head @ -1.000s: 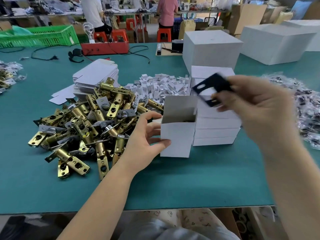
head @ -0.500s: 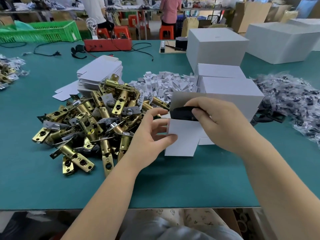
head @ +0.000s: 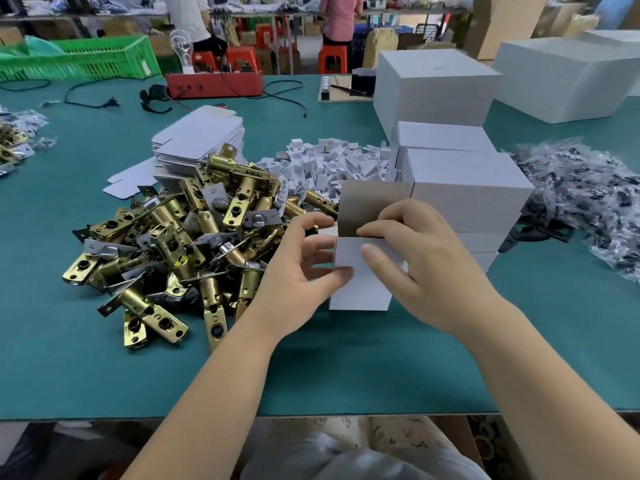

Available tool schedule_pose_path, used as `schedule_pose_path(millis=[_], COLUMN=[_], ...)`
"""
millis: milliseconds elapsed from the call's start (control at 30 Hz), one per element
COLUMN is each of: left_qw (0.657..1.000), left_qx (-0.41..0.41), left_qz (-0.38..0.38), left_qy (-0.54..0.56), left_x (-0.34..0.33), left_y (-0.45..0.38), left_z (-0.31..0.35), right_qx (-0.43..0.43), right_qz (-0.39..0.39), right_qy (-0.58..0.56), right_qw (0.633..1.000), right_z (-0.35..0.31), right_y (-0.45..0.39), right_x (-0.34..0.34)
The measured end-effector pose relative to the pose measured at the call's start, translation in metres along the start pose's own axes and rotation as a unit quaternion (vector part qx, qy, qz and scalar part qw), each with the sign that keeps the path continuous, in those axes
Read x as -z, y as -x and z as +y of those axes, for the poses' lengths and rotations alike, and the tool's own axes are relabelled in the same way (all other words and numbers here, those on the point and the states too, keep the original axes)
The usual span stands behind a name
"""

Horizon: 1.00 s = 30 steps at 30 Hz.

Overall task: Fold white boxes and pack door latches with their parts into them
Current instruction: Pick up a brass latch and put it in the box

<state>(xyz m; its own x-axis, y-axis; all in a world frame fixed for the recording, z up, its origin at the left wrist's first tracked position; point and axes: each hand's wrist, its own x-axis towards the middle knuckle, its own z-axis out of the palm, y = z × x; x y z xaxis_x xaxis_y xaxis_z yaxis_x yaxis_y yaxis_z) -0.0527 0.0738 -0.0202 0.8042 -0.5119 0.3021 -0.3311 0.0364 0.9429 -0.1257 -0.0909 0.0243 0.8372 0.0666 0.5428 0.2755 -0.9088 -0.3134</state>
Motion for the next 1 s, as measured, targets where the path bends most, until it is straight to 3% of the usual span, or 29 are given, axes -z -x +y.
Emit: schedule_pose_path(millis=[233, 400, 633, 800, 933, 1000], left_qw=[1.0, 0.999, 0.991, 0.987, 0.991, 0.992], left_qx=[-0.012, 0.009, -0.08, -0.075, -0.053, -0.046], left_qz=[0.002, -0.023, 0.023, 0.024, 0.0, 0.018], left_qy=[0.027, 0.03, -0.1, -0.137, -0.123, -0.112], left_x=[-0.006, -0.019, -0.026, -0.036, -0.051, -0.052], left_y=[0.001, 0.002, 0.012, 0.013, 0.02, 0.018], left_z=[-0.001, -0.005, -0.002, -0.001, -0.003, -0.003], right_qx=[0.046, -0.021, -0.108, -0.185, -0.247, -0.255], right_qz=[0.164, 0.249, 0.273, 0.224, 0.209, 0.198], right_qy=[-0.017, -0.027, -0.074, -0.18, -0.349, -0.361], right_qw=[0.985, 0.968, 0.953, 0.94, 0.879, 0.875], right_z=[0.014, 0.019, 0.006, -0.007, -0.011, -0.006], right_y=[0.017, 0.036, 0.063, 0.075, 0.074, 0.072], right_x=[-0.009, -0.014, -0.017, -0.027, -0.026, -0.022])
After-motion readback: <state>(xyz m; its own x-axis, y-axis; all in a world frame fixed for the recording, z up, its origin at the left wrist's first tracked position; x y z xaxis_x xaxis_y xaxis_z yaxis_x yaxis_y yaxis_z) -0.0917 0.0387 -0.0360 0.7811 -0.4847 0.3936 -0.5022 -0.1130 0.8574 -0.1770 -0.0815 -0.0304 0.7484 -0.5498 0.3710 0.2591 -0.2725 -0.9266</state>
